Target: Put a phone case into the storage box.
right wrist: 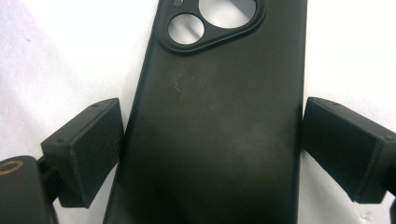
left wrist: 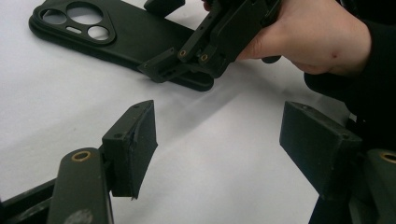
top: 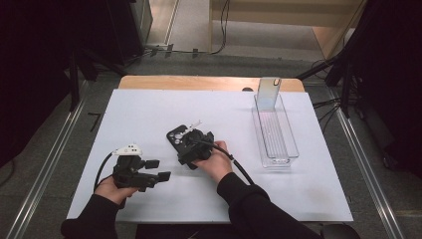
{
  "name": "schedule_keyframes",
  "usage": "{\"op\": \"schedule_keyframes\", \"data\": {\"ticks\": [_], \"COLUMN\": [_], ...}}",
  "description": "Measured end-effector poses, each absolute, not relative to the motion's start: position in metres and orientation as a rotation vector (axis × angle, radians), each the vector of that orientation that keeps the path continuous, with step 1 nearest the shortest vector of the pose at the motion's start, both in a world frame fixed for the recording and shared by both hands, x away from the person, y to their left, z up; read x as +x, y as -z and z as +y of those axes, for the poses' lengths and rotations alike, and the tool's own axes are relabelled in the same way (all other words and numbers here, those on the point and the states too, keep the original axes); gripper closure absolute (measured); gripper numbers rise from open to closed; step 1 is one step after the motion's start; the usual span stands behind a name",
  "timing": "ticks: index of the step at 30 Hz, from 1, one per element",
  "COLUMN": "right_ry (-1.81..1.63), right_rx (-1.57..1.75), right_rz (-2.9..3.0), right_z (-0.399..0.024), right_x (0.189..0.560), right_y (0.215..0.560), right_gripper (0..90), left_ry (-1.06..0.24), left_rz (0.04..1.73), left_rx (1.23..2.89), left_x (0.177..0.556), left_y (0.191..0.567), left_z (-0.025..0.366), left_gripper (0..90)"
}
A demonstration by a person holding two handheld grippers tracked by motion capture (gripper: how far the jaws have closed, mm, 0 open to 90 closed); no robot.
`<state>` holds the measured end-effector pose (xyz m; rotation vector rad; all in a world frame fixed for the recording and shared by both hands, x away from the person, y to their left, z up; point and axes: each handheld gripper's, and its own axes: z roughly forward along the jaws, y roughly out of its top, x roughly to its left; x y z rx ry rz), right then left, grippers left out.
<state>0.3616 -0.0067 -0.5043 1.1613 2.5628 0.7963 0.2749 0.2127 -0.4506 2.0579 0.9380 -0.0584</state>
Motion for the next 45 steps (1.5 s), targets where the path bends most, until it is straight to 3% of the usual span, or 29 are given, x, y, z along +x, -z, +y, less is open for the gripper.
{"op": "schedule_keyframes", "data": {"ticks": [34,45], "right_ry": [-0.899,-1.001], "right_rx": [1.169,1.169], "right_rz": [2.555,2.56], "right_z": [-0.022,-0.037], "right_x": [0.365,0.362], "right_y": [0.501,0.479], "right_gripper": [16.8,17.0], "left_ry": [0.06,0.084], "left_rz": [0.947,0.975], "left_rx": [2.056,2.048], "left_x": [0.276,0.278], "left_y": [0.451,0.448], "left_z": [0.213,0.211], "left_gripper": [27.4,27.6]}}
